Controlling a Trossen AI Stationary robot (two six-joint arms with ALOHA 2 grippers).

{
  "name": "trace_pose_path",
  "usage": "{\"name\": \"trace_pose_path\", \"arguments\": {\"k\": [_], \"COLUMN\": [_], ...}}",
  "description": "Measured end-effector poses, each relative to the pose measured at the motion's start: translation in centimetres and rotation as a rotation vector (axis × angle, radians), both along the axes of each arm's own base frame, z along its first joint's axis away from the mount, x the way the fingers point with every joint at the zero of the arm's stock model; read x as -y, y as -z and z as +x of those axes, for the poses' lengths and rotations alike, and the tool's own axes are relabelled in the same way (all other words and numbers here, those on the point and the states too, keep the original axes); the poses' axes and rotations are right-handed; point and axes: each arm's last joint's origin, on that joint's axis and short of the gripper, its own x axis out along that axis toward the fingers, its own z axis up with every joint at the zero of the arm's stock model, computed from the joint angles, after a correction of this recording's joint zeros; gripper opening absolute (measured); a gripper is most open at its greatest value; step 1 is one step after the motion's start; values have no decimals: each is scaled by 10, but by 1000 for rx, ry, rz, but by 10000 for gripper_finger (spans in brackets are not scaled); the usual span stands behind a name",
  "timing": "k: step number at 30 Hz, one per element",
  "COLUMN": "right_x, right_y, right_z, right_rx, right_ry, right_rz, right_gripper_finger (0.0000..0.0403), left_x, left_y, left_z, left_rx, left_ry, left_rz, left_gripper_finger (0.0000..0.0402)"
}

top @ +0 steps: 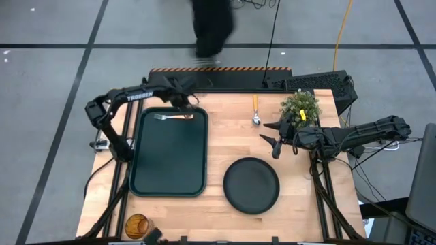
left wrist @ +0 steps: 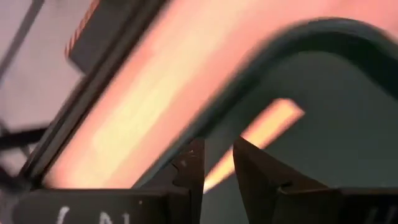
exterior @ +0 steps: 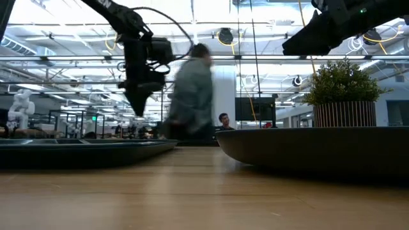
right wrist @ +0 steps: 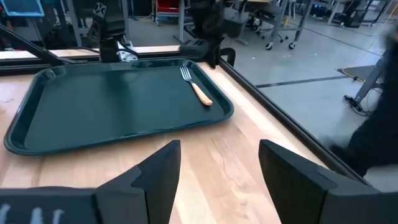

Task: Pick and place plate/cup/fork/spoon on tray
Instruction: Put the brown glass on the black tray

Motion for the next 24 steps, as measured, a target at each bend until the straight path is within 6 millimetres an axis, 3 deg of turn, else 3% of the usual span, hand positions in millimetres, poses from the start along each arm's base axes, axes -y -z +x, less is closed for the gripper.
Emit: {"name": "trace_pose_path", "arguments": {"k": [4,9,24], "right_x": [0,0,0], "right_y": [0,0,3], "right_z": [0,0,-1], "right_rx": [-3,-3,-32], "right_ry": [-2,-2,5], "right_rz": [-8,-9,8], "right_gripper_finger": [212,212,212], "left_x": [-28,-49,-56], "left_y": [6,23,31], "left_z": [-25,-55,-95], "left_rx": [-52,-150,-308], "left_ry": [-211,-411,-605], "left_rz": [-62,-162,-228], "left_gripper_finger": [88,88,88]}}
